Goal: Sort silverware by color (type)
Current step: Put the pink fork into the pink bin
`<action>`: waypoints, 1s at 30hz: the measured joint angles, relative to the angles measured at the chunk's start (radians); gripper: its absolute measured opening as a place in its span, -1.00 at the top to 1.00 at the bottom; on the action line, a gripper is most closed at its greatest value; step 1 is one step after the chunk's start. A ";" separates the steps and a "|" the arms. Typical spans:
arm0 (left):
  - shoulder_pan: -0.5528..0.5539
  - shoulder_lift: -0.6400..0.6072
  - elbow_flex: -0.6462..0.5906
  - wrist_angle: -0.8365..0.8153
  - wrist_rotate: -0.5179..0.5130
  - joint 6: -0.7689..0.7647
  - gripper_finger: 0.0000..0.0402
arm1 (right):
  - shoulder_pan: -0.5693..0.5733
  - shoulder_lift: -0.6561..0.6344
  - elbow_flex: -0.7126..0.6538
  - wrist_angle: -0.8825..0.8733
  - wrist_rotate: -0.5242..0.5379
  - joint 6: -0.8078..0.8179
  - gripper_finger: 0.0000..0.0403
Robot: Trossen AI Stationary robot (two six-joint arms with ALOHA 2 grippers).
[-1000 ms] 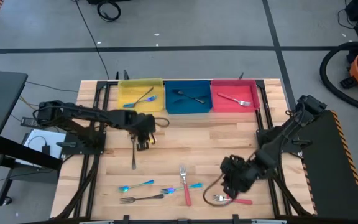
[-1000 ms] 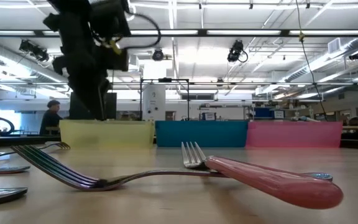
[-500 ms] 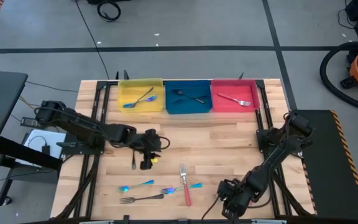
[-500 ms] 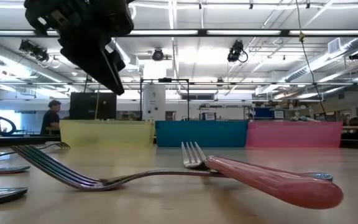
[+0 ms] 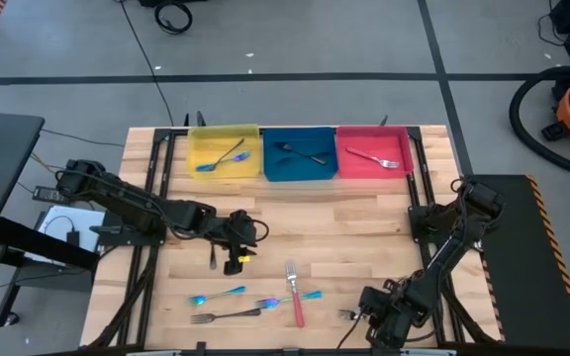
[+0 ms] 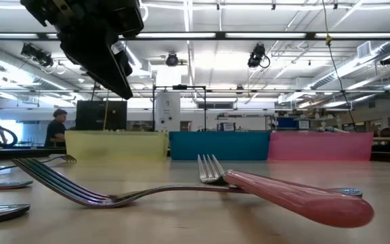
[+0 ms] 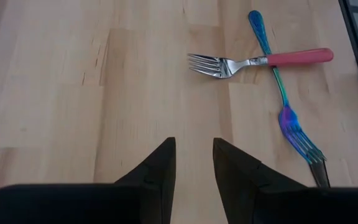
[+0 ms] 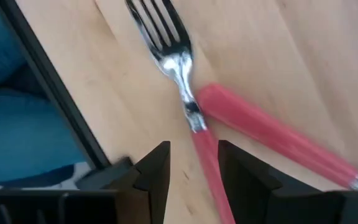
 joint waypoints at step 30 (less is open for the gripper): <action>0.001 0.000 0.000 -0.004 0.000 0.000 0.47 | 0.014 0.106 0.000 0.028 -0.013 -0.006 0.30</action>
